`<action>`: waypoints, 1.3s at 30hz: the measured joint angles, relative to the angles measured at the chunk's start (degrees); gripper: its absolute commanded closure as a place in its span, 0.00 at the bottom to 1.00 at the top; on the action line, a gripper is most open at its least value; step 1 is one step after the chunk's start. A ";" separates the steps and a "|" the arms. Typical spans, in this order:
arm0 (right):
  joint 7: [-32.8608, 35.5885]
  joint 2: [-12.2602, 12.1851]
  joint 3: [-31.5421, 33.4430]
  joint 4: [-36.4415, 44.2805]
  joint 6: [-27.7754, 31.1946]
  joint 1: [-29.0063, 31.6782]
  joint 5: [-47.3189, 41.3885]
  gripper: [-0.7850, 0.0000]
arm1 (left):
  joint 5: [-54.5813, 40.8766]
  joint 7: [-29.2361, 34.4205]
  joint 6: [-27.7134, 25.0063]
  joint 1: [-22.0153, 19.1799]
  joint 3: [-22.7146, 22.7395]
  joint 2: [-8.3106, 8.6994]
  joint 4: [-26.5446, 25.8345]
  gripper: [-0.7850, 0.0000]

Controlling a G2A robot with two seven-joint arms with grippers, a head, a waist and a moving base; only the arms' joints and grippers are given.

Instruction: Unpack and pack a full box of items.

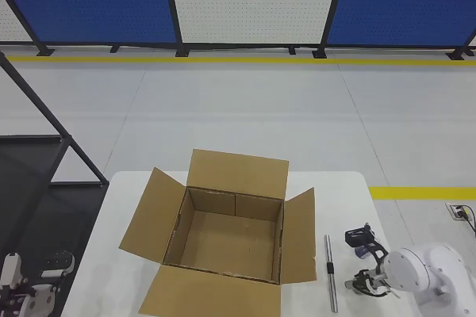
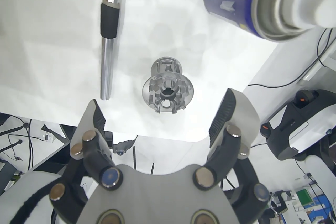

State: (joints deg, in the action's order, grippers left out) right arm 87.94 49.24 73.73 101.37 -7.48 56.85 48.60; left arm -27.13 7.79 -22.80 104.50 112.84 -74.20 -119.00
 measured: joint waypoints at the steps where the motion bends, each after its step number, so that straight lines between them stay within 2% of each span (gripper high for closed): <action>1: -0.21 -0.24 1.43 1.35 0.31 0.96 -0.44 0.00 | 0.00 0.00 0.00 0.00 0.00 0.00 0.00 0.00; 5: -2.19 -1.21 8.99 7.14 2.47 6.37 -3.97 0.00 | 0.00 0.00 0.00 0.00 0.00 0.00 0.00 0.00; 12: -11.61 -2.00 26.15 14.14 10.39 18.68 -16.06 0.00 | 0.00 0.00 0.00 0.00 0.00 0.00 0.00 0.00; 17: -20.78 -1.63 35.74 13.73 17.42 26.47 -24.23 0.00 | 0.00 0.00 0.00 0.00 0.00 0.00 0.00 0.00; 21: -26.35 -1.25 40.60 12.26 22.63 30.56 -30.32 0.00 | 0.00 0.00 0.00 0.00 0.00 0.00 0.00 0.00; 24: -27.38 -1.19 41.89 11.94 24.13 31.85 -31.55 0.00 | 0.00 0.00 0.00 0.00 0.00 0.00 0.00 0.00; 39: -27.66 -1.16 41.67 12.01 24.02 31.90 -31.44 0.00 | 0.00 0.00 0.00 0.00 0.00 0.00 0.00 0.00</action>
State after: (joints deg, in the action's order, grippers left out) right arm 60.29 48.08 115.40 113.38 16.54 88.74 17.15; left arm -27.13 7.79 -22.80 104.50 112.84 -74.20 -119.00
